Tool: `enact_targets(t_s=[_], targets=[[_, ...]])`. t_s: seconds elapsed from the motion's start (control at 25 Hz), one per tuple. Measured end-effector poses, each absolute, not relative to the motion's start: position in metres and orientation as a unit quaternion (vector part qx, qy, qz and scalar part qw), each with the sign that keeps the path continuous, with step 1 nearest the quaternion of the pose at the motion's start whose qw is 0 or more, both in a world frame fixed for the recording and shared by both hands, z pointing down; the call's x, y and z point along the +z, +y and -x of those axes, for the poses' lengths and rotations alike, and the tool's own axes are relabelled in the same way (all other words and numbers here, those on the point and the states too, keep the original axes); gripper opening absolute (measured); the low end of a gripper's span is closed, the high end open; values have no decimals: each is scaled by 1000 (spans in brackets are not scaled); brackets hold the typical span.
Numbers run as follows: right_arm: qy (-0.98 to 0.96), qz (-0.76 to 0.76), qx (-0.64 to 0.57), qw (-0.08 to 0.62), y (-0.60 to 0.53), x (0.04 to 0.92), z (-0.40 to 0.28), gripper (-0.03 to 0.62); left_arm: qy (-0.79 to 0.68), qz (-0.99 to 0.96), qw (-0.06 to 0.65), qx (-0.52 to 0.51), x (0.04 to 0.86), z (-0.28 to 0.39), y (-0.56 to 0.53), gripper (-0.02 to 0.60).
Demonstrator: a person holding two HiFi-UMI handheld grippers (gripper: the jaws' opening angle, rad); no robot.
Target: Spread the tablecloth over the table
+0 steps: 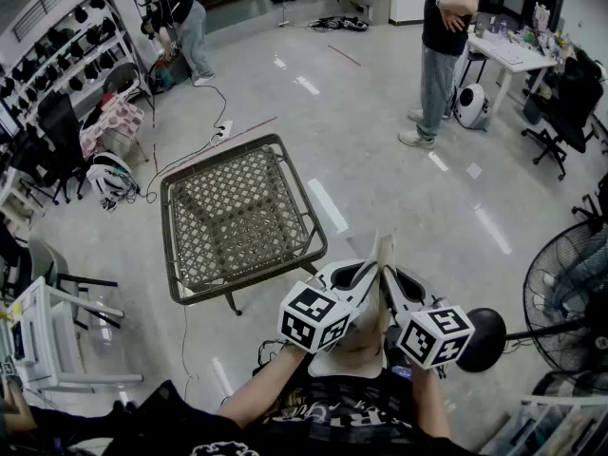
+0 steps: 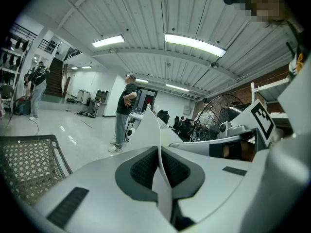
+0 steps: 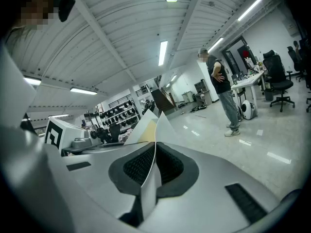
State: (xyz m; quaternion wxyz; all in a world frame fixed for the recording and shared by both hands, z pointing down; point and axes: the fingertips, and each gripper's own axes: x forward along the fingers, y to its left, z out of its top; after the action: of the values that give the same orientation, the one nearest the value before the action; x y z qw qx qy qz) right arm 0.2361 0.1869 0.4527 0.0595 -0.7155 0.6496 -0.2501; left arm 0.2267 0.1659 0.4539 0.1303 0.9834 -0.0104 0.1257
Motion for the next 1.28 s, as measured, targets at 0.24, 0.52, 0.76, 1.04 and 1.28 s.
enact_targets(t_s=[0.24,0.52,0.76,1.04,1.28], targets=[[647,717,-250,65,192,455,-231,20,-14,-984,131,123,455,-219,172,20],[647,716,-252,77,203,458,-230,20,-31,-983,137,118,459,-208,173,20],[641,718,-257,85,215,459,-232,18,-50,-982,140,120,461,-202,173,20],[638,717,-261,105,207,451,-237,18,-55,-981,134,132,458,-196,172,20],[633,720,-269,94,178,456,-249,18,-64,-979,141,130,464,-205,140,20]])
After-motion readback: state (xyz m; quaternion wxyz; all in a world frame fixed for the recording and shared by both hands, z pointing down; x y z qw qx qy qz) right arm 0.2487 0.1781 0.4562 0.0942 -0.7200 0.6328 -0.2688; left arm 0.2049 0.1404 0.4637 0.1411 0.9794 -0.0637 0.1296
